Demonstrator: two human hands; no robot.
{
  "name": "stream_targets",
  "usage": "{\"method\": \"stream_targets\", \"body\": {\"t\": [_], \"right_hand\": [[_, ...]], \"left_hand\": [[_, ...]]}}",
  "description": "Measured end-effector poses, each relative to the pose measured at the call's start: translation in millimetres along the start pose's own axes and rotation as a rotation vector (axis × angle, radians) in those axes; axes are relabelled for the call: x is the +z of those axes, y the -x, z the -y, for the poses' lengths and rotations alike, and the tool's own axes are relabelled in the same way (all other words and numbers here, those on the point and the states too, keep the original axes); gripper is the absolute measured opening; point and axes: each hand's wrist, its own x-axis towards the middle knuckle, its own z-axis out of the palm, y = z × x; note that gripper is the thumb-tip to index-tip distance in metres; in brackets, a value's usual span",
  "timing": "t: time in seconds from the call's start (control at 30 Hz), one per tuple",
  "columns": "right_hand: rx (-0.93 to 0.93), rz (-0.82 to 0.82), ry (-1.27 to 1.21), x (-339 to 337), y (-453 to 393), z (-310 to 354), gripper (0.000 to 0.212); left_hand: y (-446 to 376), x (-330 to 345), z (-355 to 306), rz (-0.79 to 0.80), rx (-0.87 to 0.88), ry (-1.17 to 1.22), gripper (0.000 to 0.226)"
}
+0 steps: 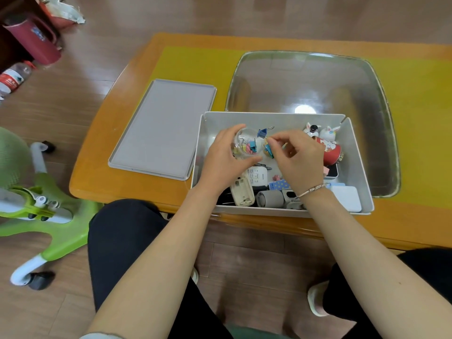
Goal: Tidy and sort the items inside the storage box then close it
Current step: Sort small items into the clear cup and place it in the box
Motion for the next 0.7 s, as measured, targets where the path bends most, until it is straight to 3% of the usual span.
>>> {"method": "stream_targets", "body": {"t": [0.47,0.6,0.7], "right_hand": [[-0.092,0.109,0.050,2.8,1.3,1.2,0.010],[0.009,0.046,-0.029,5.6,1.8,-1.2,0.019],[0.147,-0.047,-0.139,4.2,0.7,-5.0,0.015]], "left_hand": [[1.8,1.7,-2.5,0.069,0.068,-0.031,0.075],[1.0,2.4,-0.6,0.068,0.053,-0.023,0.072],[-1.0,1.9,0.4,0.043,-0.058,0.000,0.066]]}}
